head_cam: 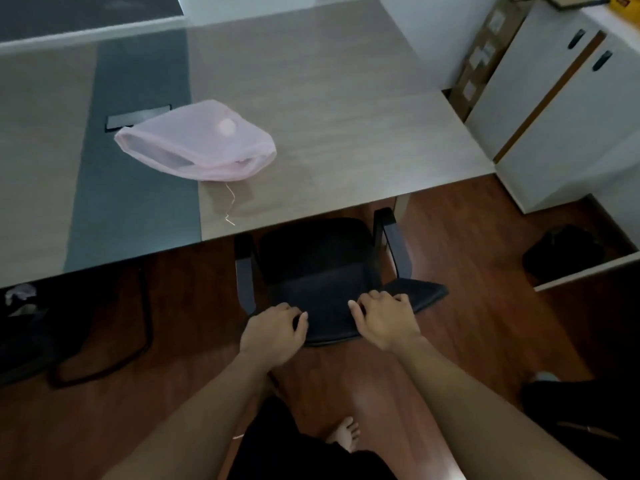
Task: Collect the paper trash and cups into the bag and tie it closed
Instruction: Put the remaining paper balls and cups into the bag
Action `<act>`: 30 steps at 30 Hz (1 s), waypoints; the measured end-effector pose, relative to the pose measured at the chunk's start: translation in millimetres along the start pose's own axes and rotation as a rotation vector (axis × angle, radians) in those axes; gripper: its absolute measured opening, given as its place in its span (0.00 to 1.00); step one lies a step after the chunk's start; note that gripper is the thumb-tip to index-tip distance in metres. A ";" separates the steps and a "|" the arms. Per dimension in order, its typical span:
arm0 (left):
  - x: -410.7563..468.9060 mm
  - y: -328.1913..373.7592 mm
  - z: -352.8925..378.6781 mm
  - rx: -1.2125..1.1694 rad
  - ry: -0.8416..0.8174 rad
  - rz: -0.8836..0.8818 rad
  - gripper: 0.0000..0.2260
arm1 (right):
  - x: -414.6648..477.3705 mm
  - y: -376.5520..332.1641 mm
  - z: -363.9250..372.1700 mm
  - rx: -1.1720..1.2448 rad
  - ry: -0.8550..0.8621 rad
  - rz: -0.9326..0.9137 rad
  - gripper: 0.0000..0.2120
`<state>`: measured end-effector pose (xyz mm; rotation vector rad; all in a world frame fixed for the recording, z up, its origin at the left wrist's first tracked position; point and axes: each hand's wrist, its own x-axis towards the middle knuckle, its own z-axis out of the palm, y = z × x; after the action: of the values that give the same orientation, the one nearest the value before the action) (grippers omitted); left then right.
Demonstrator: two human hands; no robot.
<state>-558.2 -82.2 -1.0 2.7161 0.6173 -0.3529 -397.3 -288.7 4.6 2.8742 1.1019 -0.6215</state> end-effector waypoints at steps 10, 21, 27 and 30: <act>39.3 -8.0 -5.3 -0.001 0.146 -0.048 0.16 | 47.9 9.0 -2.0 0.016 0.158 -0.037 0.23; 132.2 -24.3 -34.6 0.033 0.244 -0.038 0.15 | 146.6 17.2 -35.7 0.025 0.206 -0.045 0.25; 176.2 -32.0 -53.3 0.030 0.219 -0.052 0.16 | 190.9 17.5 -51.8 0.025 0.246 -0.040 0.24; 197.4 -34.0 -61.2 0.029 0.211 -0.061 0.15 | 212.8 19.8 -59.1 0.035 0.254 -0.043 0.23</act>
<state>-390.8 43.0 -14.9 2.7886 0.7578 -0.0898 -219.5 -158.7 -20.9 3.0316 1.1934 -0.2829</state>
